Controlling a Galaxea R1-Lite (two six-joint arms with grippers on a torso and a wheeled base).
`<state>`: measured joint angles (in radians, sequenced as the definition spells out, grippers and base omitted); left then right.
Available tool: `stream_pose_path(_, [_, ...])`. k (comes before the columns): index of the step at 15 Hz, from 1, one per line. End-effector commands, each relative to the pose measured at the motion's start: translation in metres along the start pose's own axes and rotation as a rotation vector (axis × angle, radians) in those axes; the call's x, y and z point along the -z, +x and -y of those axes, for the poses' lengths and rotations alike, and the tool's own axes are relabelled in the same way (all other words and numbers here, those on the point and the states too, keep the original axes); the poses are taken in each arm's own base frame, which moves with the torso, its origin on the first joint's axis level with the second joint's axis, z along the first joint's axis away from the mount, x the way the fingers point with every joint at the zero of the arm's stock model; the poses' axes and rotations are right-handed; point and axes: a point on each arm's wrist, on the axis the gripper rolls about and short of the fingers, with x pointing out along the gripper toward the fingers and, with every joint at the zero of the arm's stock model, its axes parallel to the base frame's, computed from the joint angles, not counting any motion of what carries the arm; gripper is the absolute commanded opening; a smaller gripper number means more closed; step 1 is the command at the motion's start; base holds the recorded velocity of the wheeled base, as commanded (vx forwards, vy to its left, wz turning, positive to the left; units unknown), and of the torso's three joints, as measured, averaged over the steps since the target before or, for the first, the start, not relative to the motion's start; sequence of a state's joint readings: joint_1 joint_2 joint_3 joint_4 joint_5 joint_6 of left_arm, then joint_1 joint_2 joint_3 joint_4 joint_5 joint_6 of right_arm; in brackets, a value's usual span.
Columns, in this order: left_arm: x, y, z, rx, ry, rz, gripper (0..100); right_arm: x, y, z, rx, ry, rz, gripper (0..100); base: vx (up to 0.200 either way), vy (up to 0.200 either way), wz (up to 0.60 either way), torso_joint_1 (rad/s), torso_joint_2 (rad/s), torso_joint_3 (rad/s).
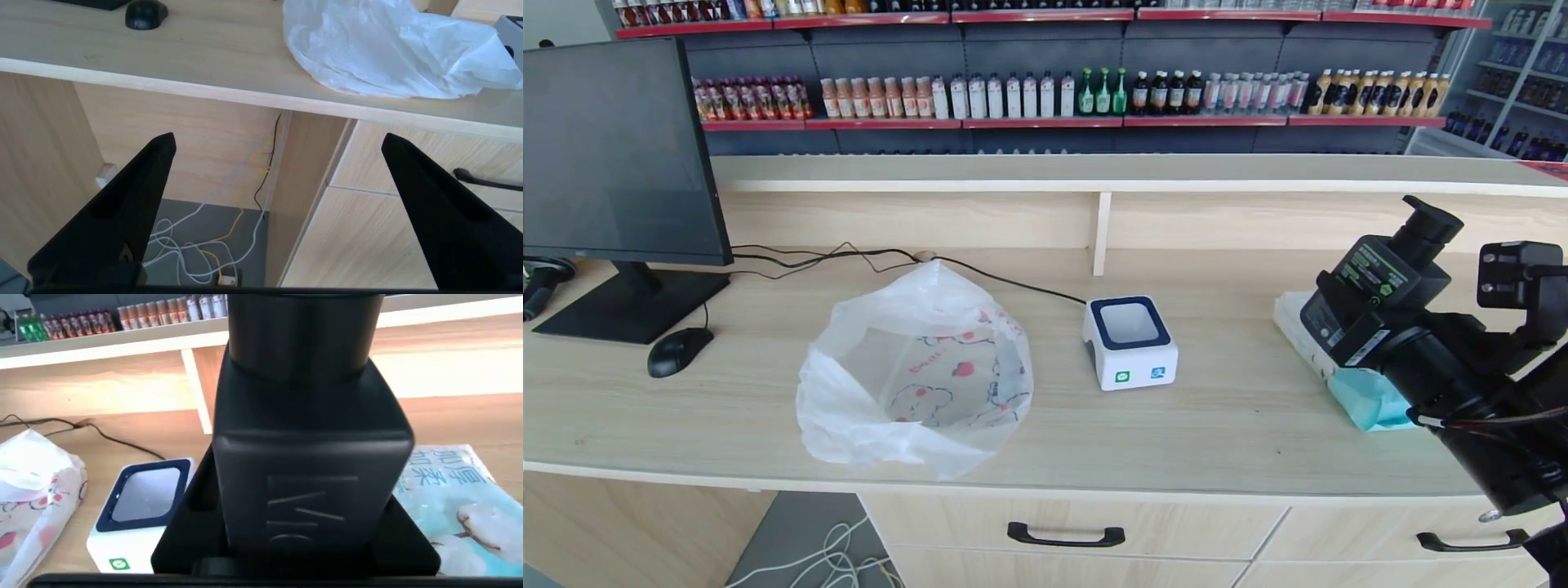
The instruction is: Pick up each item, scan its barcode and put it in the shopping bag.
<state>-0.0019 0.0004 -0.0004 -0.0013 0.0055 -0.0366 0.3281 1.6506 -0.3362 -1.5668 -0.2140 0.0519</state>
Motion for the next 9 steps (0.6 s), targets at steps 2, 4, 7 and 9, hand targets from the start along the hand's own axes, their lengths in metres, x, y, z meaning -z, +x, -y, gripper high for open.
stream_pose_path(2, [0.000,0.000,0.000,-0.001,0.000,0.000,100,0.002,-0.002,-0.012,-0.051,0.013,-0.006,0,0.000,0.000,0.00,0.000,0.00,0.000])
stream_pose_path(4, [0.000,0.000,0.000,-0.001,0.000,0.000,100,0.001,-0.001,-0.019,-0.075,0.019,-0.003,0,0.000,0.000,0.00,0.000,0.00,0.000])
stream_pose_path(7, [0.000,0.000,0.000,-0.001,0.000,0.000,100,0.001,0.002,-0.020,-0.075,0.021,0.005,0,0.000,0.000,0.40,-0.002,0.00,0.005])
stream_pose_path(9, [0.000,0.000,0.000,-0.001,0.000,0.002,100,0.002,0.004,-0.020,-0.077,0.020,0.000,0,0.000,0.000,0.60,-0.005,0.00,0.005])
